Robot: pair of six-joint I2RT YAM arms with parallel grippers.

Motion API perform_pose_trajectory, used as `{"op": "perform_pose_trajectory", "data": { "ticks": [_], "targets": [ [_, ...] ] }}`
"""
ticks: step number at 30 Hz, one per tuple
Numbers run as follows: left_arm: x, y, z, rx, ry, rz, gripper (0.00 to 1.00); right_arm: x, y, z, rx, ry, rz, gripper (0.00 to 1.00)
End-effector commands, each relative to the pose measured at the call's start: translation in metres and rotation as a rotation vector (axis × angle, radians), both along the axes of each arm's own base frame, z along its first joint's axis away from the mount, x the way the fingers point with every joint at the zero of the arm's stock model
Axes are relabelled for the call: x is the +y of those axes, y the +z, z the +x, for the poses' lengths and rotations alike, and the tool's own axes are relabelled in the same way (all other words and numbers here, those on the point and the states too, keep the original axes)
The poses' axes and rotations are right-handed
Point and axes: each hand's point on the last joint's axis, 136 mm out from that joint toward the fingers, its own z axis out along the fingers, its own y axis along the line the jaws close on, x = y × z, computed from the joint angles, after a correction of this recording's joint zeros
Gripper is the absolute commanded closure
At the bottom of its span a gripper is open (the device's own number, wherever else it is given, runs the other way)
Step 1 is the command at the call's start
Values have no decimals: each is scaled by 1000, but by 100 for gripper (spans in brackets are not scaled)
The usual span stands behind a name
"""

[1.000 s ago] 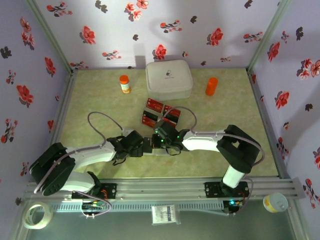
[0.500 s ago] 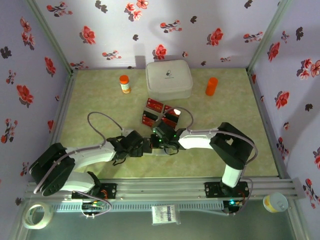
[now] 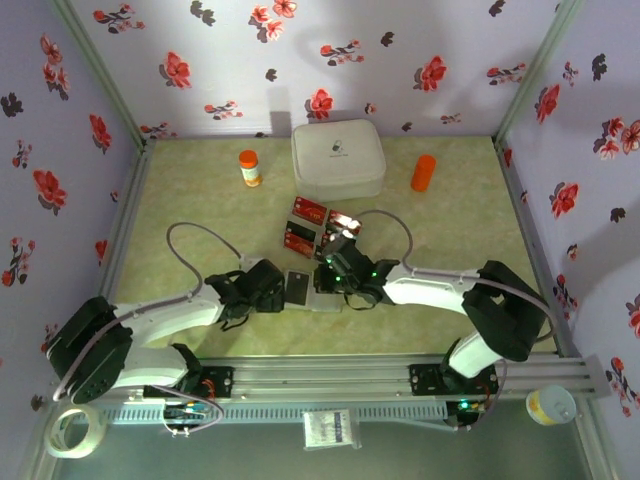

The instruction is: Put the credit cards into the card holder

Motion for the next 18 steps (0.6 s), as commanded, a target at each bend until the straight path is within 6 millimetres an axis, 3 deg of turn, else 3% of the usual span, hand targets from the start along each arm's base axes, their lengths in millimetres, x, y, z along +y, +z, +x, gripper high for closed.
{"op": "perform_pose_trajectory", "data": {
  "ticks": [1, 6, 9, 13, 18],
  "targets": [
    [-7, 25, 9, -35, 9, -31, 0, -19, -8, 1, -13, -36, -39, 90],
    [-28, 55, 20, -67, -20, -104, 0, -19, -5, 3, -24, -40, -19, 91],
    [-36, 66, 25, -79, -28, -128, 0, -5, 2, 6, -32, -21, 35, 93],
    [-40, 71, 27, -88, -26, -140, 0, 9, 1, 9, -18, 2, 48, 95],
    [-44, 73, 28, -86, -24, -162, 0, 1, 0, 12, -27, -18, 21, 96]
  ]
}}
